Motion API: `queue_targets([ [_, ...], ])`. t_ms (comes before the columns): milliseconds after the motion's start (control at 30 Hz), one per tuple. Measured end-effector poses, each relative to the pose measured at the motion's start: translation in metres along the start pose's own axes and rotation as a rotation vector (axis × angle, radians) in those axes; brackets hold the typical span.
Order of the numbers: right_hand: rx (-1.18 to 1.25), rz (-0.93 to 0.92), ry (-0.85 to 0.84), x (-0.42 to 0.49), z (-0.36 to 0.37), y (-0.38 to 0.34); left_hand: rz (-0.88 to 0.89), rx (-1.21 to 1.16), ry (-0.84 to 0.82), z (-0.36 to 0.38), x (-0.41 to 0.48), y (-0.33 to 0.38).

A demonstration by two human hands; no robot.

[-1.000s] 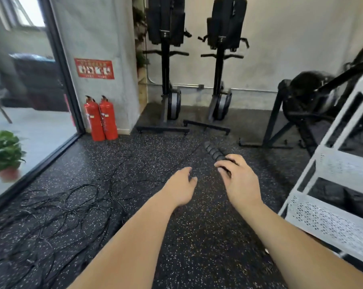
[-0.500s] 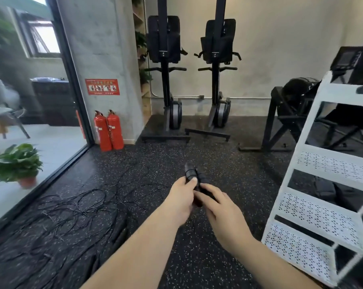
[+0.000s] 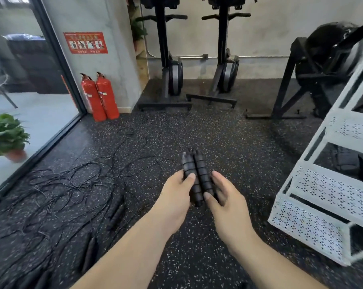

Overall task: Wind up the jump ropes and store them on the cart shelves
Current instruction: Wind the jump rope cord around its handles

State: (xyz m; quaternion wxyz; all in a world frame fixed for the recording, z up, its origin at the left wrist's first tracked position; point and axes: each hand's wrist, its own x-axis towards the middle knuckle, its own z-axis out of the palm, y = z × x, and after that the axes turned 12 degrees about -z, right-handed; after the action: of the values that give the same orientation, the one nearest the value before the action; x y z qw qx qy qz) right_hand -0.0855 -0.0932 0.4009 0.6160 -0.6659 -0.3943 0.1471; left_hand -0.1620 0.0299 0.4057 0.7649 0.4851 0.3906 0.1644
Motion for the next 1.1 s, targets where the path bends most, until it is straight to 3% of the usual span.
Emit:
queue_targets([
  [400,-0.066,-0.066,0.017,0.014,0.02,-0.001,-0.008,-0.104,0.031,-0.004,0.006,0.025],
  [567,-0.235,-0.195,-0.113,0.017,0.021,-0.01,0.137,0.181,0.197,-0.016,0.007,0.026],
  [667,-0.327,-0.155,-0.121,0.034,0.007,-0.017,0.245,0.538,0.251,-0.031,0.007,0.032],
  [767,-0.306,-0.091,-0.104,0.052,-0.014,-0.028,0.368,0.934,0.17,-0.041,-0.002,0.036],
  [833,-0.267,-0.037,-0.207,0.055,-0.022,-0.032,0.403,1.075,0.099,-0.045,-0.005,0.034],
  [933,-0.154,0.058,-0.294,0.054,-0.026,-0.03,0.372,1.125,-0.057,-0.048,-0.005,0.03],
  [1100,0.077,0.21,-0.243,0.042,-0.019,-0.024,0.319,1.196,-0.175,-0.054,-0.008,0.027],
])
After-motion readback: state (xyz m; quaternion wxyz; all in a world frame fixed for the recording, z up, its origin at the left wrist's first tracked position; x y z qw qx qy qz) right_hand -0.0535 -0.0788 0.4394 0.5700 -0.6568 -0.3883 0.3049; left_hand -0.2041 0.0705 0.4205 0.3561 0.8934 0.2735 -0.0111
